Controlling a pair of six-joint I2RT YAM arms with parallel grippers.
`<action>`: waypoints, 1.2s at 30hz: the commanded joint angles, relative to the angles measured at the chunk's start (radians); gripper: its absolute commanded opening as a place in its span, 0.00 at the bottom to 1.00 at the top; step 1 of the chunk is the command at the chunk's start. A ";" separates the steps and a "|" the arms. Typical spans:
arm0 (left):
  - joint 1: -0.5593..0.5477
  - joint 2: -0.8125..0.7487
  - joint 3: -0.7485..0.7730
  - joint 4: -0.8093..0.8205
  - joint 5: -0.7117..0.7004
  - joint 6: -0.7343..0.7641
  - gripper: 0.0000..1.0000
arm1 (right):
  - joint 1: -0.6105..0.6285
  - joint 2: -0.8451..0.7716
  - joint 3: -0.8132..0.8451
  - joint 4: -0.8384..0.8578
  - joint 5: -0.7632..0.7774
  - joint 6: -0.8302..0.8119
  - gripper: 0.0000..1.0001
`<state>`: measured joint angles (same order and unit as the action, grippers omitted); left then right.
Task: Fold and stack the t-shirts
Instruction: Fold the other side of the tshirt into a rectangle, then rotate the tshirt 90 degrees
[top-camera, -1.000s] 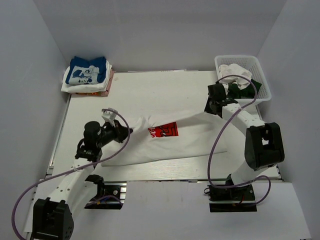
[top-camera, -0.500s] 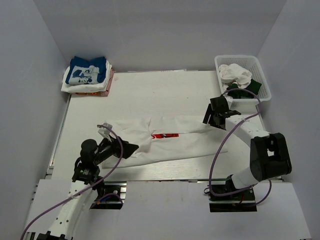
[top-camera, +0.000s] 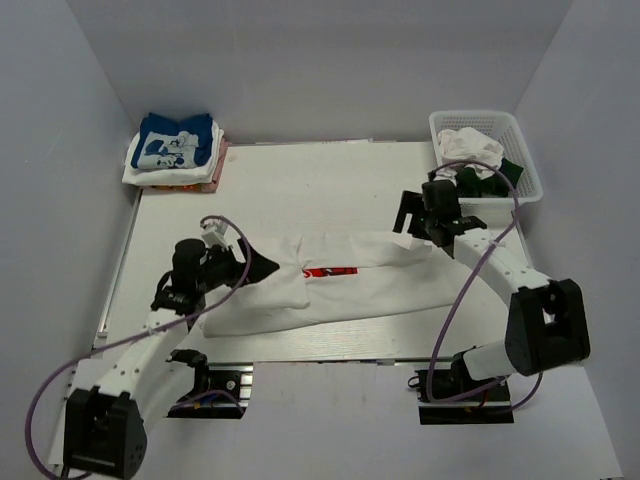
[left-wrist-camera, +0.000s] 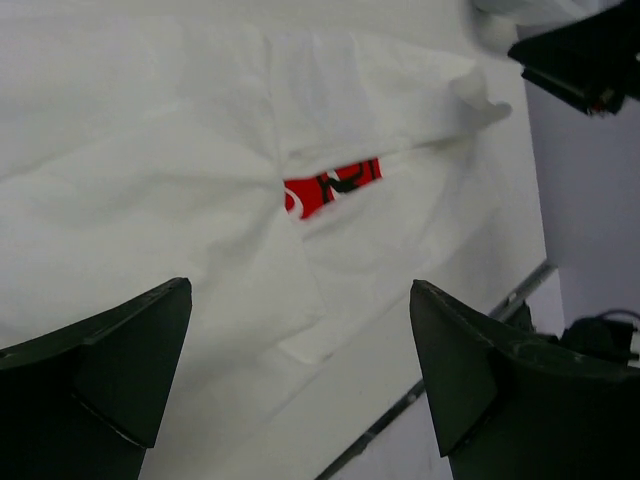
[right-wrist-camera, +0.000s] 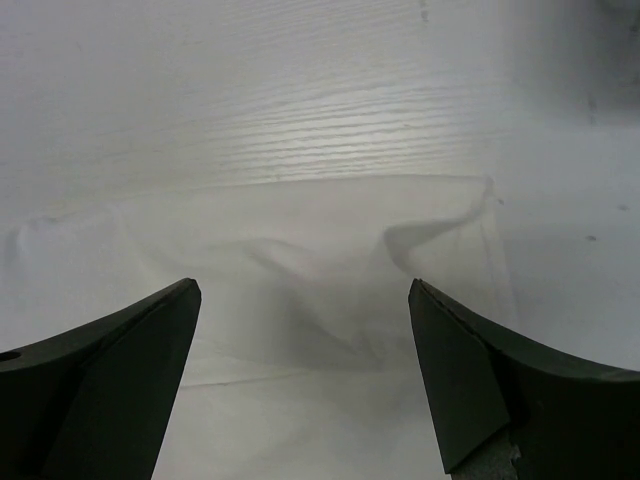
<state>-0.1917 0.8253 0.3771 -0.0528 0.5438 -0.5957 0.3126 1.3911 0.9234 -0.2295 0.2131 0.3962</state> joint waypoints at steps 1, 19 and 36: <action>0.000 0.184 0.139 -0.077 -0.166 0.020 1.00 | 0.028 0.100 0.087 0.062 -0.112 -0.062 0.90; 0.023 0.927 0.475 -0.203 -0.363 -0.029 1.00 | -0.070 0.128 -0.181 0.013 -0.190 0.086 0.90; -0.089 2.113 2.066 0.028 0.016 -0.257 1.00 | 0.591 0.006 -0.311 -0.189 -0.497 0.000 0.90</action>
<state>-0.2367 2.8166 2.4554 -0.0902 0.5797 -0.7490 0.7868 1.3567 0.6369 -0.2115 -0.1410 0.4286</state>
